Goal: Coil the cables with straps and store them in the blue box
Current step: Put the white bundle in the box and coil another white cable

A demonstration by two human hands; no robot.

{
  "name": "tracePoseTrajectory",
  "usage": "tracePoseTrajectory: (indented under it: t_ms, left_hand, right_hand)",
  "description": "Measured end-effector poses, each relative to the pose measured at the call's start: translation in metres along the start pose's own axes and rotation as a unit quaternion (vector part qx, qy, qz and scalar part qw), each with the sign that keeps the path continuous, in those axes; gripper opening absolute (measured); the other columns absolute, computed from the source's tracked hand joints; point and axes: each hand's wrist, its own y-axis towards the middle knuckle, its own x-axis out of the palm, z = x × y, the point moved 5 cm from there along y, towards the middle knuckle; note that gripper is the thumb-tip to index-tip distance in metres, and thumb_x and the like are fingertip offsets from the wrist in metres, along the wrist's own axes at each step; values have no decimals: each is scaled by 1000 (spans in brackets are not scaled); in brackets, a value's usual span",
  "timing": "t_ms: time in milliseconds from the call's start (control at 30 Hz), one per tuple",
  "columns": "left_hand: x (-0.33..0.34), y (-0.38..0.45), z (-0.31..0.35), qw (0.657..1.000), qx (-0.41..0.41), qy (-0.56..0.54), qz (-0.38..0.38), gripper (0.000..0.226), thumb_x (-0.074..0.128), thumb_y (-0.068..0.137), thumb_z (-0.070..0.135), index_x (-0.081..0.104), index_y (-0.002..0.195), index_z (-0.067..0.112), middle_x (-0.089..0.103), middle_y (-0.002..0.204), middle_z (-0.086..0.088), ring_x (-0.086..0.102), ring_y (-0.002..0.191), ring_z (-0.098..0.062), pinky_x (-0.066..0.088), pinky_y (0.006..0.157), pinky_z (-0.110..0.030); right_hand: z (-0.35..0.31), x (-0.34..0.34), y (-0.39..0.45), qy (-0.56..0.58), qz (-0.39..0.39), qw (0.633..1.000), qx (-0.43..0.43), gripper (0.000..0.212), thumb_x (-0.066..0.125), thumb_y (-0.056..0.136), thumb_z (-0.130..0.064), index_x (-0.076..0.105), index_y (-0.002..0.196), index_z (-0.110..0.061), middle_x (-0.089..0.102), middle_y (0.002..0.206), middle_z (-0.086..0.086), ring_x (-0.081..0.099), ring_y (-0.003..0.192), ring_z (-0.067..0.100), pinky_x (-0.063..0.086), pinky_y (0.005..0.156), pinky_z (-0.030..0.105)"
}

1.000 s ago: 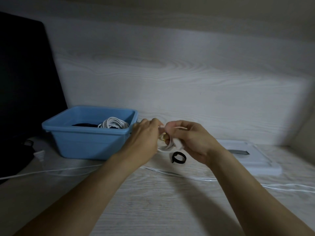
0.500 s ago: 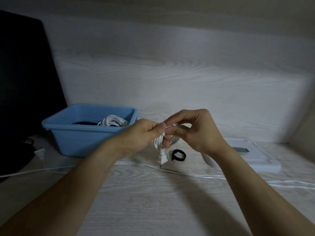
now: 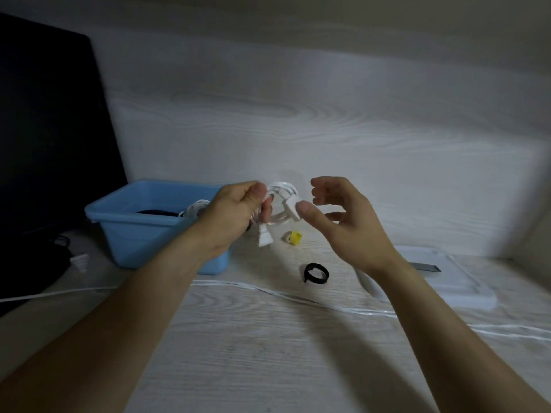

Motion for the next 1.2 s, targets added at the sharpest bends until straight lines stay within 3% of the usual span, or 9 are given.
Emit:
tracePoseTrajectory:
  t_ms: [233,367,433,633,867,1000,1067,1133,1200]
  left_hand:
    - [-71,5,35,956,101,143,234,33,46,102,22,58,71,20,64,72,7,60,68,-6,48,66,-17]
    - [-109,4,13,871,65,385,300,44,50,94,46,68,87,7,68,84,-20,60,89,-37,47,85,-44]
    - [-116,3,2,852,19,428,299,37,60,93,39,72,99,3,64,94,-30,54,103,-42,39,93,-44]
    - [-120,2,-21,870,-15,437,228,26,76,80,36,77,86,10,73,84,-20,64,91,-37,45,88,-42]
    - [-115,7,-38,882,-140,447,47,29,59,94,24,71,78,3,67,81,-19,64,83,-33,47,72,-36]
    - [-126,1,-20,899,-78,380,203,20,61,92,8,74,106,2,71,104,-20,64,99,-33,46,84,-27]
    - [-128,-7,-3,892,-9,341,298,25,57,93,3,72,112,3,70,110,-15,59,99,-19,39,86,-11]
    - [-126,-12,7,888,38,333,314,28,55,91,-4,71,113,2,69,106,-8,48,92,-5,30,81,3]
    - [-131,-4,-7,892,16,353,283,26,60,88,-3,73,110,3,70,110,-13,58,99,-13,41,91,-8]
  right_hand:
    - [14,11,-3,-72,-54,996,0,42,70,89,-35,54,127,-26,62,113,-11,57,107,0,50,88,26]
    - [25,23,-5,-118,-105,987,8,41,69,90,-36,54,127,-27,61,114,-9,56,107,3,46,86,20]
    - [28,30,-6,-139,-127,982,6,39,69,90,-35,56,126,-26,61,113,-7,57,107,7,45,87,22]
    - [35,43,-12,-199,-191,961,10,35,68,91,-37,61,123,-25,65,114,-8,58,107,7,42,80,14]
    - [41,53,-20,-206,-252,945,30,23,69,90,-37,69,110,-24,68,107,-7,63,101,5,48,77,12]
    - [42,55,-22,-221,-273,936,31,26,69,90,-38,70,111,-23,70,107,-5,64,99,7,52,86,22]
    - [42,54,-22,-221,-274,936,33,27,69,90,-38,70,112,-22,70,107,-4,64,98,8,51,85,21]
    - [43,55,-22,-216,-273,937,35,27,69,90,-38,70,111,-22,70,106,-5,64,97,8,51,84,20]
    - [43,56,-23,-219,-274,936,35,27,69,90,-38,70,111,-22,70,105,-4,64,97,8,51,84,21]
